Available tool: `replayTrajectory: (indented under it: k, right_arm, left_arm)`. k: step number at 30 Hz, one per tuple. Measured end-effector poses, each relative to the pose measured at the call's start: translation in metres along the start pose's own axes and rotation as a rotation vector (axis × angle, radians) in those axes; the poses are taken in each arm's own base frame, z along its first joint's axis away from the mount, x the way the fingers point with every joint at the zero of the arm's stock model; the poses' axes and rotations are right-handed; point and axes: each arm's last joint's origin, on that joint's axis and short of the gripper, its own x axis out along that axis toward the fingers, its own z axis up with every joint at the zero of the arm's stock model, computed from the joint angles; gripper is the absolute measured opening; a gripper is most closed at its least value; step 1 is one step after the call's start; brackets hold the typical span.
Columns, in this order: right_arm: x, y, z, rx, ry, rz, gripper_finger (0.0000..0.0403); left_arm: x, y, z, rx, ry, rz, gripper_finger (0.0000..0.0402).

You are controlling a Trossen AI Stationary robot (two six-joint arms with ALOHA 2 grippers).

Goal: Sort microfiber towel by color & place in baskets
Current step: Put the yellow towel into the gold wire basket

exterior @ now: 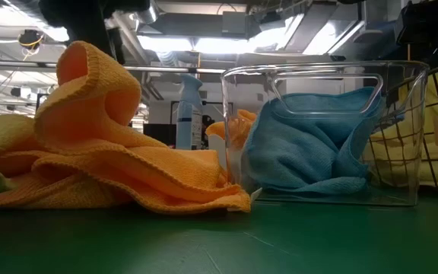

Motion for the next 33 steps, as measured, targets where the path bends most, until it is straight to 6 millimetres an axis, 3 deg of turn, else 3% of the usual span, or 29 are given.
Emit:
replayTrajectory:
  k: [4,10,15,24,33]
  right_arm:
    - [0.005,0.002,0.001,0.001,0.023,-0.013,0.0066]
    - [0.009,0.002,0.002,-0.003,0.046,-0.032,0.0154]
    - [0.009,0.002,0.002,-0.009,0.049,-0.034,0.0203]
    - [0.009,0.002,0.002,-0.010,0.049,-0.034,0.0215]
    - [0.009,0.002,0.002,-0.010,0.049,-0.034,0.0214]
  left_arm:
    - [0.007,0.003,-0.012,-0.048,0.040,0.017,0.0114]
    - [0.011,-0.001,-0.026,-0.014,0.112,-0.013,0.0114]
    - [0.011,-0.009,-0.033,0.136,0.106,-0.010,0.0114]
    - [0.011,-0.020,-0.044,0.417,0.083,0.021,0.0114]
    - [0.041,-0.018,-0.054,0.506,0.169,0.076,0.0114]
